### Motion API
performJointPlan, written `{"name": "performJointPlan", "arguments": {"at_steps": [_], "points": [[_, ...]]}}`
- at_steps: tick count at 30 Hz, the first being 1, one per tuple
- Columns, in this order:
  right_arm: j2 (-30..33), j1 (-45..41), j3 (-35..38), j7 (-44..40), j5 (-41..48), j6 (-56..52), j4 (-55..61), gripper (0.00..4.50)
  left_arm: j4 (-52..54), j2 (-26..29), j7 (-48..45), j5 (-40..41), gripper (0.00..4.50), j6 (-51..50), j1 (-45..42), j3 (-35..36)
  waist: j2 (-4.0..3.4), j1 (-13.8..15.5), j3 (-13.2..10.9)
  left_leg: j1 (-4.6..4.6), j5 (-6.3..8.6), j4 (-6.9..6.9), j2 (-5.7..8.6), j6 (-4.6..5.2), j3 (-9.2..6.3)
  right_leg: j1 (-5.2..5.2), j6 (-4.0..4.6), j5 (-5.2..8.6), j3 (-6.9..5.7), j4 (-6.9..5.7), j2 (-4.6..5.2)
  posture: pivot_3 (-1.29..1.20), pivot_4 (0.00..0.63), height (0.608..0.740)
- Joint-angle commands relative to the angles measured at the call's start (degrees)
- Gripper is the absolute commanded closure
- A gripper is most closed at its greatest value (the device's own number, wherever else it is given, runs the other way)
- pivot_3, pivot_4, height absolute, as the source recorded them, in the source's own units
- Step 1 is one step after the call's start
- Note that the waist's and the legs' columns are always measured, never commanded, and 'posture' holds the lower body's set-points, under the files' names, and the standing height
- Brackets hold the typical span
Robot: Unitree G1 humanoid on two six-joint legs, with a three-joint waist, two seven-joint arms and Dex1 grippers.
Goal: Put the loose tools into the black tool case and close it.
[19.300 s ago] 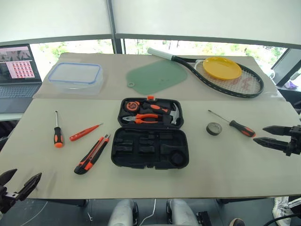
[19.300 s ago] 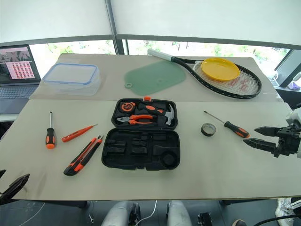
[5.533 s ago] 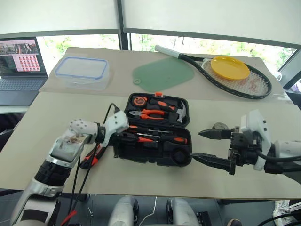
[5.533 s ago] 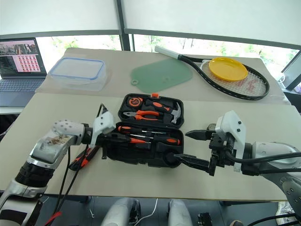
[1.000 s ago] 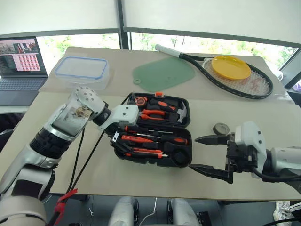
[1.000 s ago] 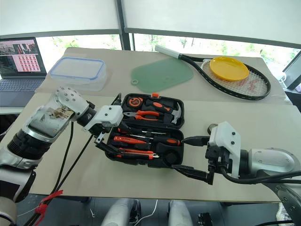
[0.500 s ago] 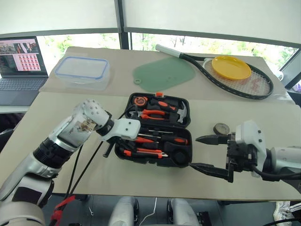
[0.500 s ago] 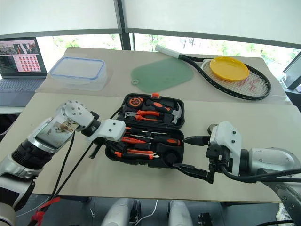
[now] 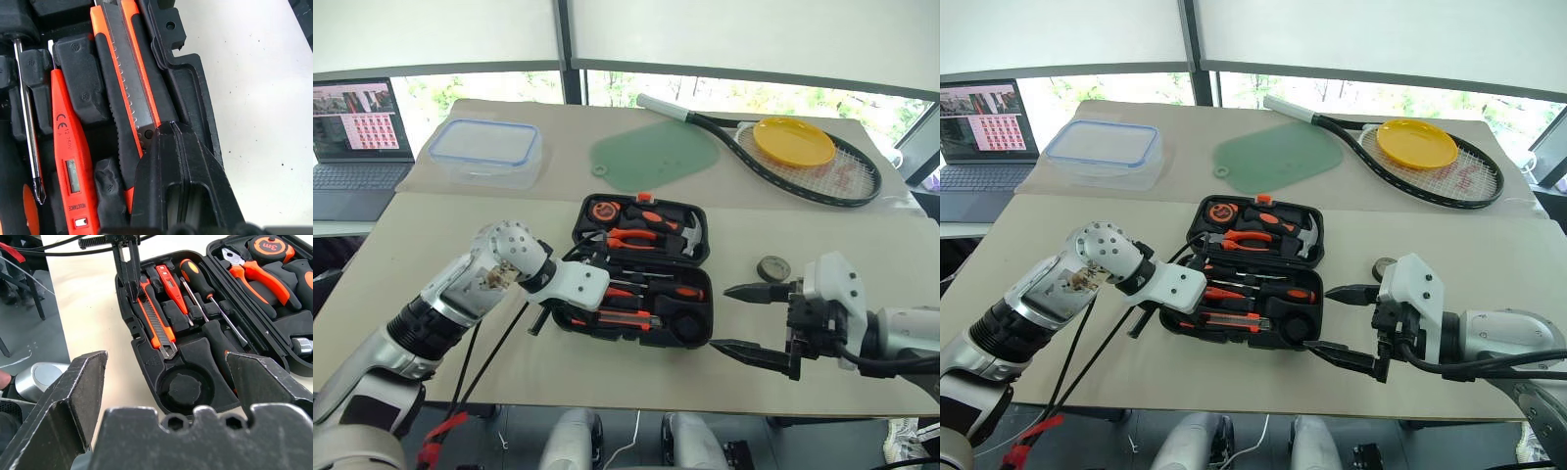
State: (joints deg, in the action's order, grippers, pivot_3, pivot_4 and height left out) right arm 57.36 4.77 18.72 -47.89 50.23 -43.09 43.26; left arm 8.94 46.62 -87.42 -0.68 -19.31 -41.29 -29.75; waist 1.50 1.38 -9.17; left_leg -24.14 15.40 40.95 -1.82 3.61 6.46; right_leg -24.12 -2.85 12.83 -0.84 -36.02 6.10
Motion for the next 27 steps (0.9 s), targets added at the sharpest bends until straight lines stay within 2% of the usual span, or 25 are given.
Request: {"name": "performJointPlan", "arguments": {"at_steps": [1, 5, 8, 14, 17, 19, 23, 27], "points": [[-0.1, 0.9, 2.4, 0.9, -2.7, 1.3, -0.5, 0.0, -1.9, -1.5, 1.7, 2.5, 4.48, -3.1, 0.1, 3.4, 0.0, 0.1, 0.0, 0.0, 0.0, 0.01, 0.0, 0.0, 0.0, 0.0, 0.0, 0.0, 0.0, -0.02, 0.0, 0.0, 0.15, 0.738], [-1.5, 4.7, 7.4, 2.4, -4.4, 0.3, -3.8, 0.0, -4.0, -4.6, 5.3, 10.6, 4.48, -9.7, -1.6, 13.0, 0.02, 0.3, 0.0, -0.12, 0.0, 0.13, -0.01, 0.03, -0.04, -0.06, -0.03, -0.01, -0.03, -0.05, 0.0, 0.0, 0.15, 0.738], [-1.6, 10.5, 12.5, 0.6, -8.0, 0.8, -7.9, 0.0, -4.9, -4.9, 6.9, 17.1, 3.81, -14.4, -2.0, 20.6, 0.02, 0.3, 0.0, -0.14, 0.01, 0.14, -0.01, 0.05, -0.05, -0.06, -0.06, -0.01, -0.03, -0.04, 0.0, 0.0, 0.15, 0.738], [0.7, 19.1, 25.3, -8.2, -11.6, 1.7, -15.9, 0.0, 1.6, -2.4, 8.8, 27.2, 1.62, -17.7, 3.0, 32.1, -0.04, -0.3, 0.0, -0.04, -0.01, 0.02, -0.01, 0.01, -0.03, -0.02, -0.06, 0.0, 0.03, -0.03, 0.0, 0.0, 0.15, 0.738], [3.5, 18.6, 26.6, -11.8, -13.3, 2.5, -20.1, 0.0, 6.1, -1.4, 10.6, 31.0, 0.54, -20.2, 5.7, 35.1, -0.02, -0.7, 0.0, -0.02, -0.01, 0.02, -0.02, 0.01, -0.03, -0.01, -0.06, 0.0, 0.04, -0.03, 0.0, 0.0, 0.15, 0.738], [5.9, 16.6, 24.7, -14.1, -14.5, 3.6, -23.5, 0.0, 8.2, -1.0, 12.5, 31.9, 0.05, -21.1, 6.7, 35.4, -0.03, -0.8, 0.0, 0.04, -0.01, 0.0, -0.02, 0.01, -0.03, 0.02, -0.06, -0.01, 0.08, -0.03, 0.0, 0.0, 0.15, 0.738], [10.3, 7.8, 13.7, -17.0, -19.0, 9.3, -32.1, 0.0, 11.1, 0.0, 14.9, 31.4, 0.05, -20.2, 8.5, 34.0, -0.01, -0.8, 0.0, 0.16, -0.02, -0.04, 0.02, -0.01, -0.02, 0.1, -0.05, -0.01, 0.11, -0.03, -0.01, 0.0, 0.15, 0.738], [9.0, -8.6, -2.1, -16.4, -24.2, 11.5, -39.7, 0.0, 12.8, 0.6, 15.1, 34.2, 0.05, -21.8, 8.8, 33.8, 0.01, -1.1, 0.0, 0.2, -0.04, -0.08, 0.02, -0.04, 0.04, 0.07, -0.02, -0.01, 0.16, 0.0, -0.01, 0.0, 0.15, 0.738]]}}
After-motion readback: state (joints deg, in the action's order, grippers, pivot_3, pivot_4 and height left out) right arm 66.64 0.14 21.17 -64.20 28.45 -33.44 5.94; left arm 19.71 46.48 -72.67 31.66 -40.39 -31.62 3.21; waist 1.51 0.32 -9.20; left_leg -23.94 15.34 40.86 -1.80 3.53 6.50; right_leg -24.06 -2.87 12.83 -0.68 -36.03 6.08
